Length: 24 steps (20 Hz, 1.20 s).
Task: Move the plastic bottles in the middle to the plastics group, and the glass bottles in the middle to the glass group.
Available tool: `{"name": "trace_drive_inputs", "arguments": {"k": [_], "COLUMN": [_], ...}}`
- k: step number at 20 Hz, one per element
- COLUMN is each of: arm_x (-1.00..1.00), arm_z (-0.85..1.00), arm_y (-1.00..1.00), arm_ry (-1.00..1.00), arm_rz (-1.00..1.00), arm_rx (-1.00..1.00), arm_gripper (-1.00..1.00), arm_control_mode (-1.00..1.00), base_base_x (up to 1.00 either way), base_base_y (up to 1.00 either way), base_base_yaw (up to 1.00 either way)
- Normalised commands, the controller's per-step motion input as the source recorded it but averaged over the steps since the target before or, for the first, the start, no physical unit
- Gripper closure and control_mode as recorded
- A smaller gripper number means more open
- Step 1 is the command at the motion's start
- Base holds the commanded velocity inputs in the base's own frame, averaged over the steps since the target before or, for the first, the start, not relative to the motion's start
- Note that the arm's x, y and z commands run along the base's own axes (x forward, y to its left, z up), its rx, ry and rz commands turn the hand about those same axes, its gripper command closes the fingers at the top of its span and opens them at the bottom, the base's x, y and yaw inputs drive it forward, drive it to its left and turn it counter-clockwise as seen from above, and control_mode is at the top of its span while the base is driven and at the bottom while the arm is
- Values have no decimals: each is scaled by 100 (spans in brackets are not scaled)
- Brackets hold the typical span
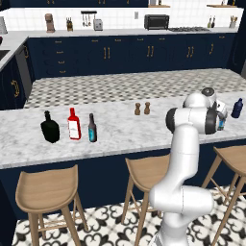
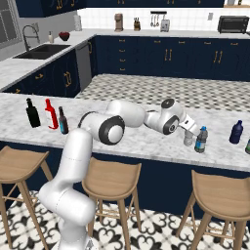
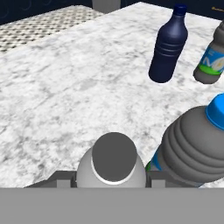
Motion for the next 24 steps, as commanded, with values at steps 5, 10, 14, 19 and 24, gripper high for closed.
{"name": "trace_drive_inputs", "arguments": {"k": [5,10,14,19,24], "arm_x": [0,0,0,0,1], "arm_z": [0,0,0,8,84], "arm_y": [0,0,0,0,-1], "arm_ry": [0,0,0,0,-1], "arm_rz": [0,0,0,0,0], "arm_rx": [0,0,0,0,0], "arm_gripper": [-100,-100,-100,-100,-100], "arm_control_mode": [-100,-100,-100,-100,-100], "base_base_x": [0,0,0,0,0], "base_base_y": [0,0,0,0,0], "base_base_yaw": [0,0,0,0,0]}}
